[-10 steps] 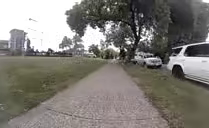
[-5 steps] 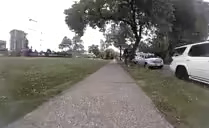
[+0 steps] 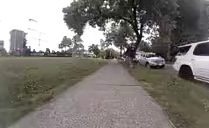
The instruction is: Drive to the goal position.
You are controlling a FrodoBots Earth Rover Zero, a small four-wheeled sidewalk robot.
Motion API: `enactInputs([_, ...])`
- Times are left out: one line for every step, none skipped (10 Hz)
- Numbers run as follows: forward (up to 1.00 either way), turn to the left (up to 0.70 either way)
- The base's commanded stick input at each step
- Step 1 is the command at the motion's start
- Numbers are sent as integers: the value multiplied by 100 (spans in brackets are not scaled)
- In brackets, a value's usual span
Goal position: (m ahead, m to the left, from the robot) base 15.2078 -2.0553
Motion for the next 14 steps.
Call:
enactInputs([70,35])
enactInputs([70,35])
enactInputs([70,7])
enactInputs([70,0])
enactInputs([70,0])
enactInputs([70,0])
enactInputs([70,0])
enactInputs([70,0])
enactInputs([70,0])
enactInputs([70,0])
enactInputs([70,0])
enactInputs([70,0])
enactInputs([70,0])
enactInputs([70,0])
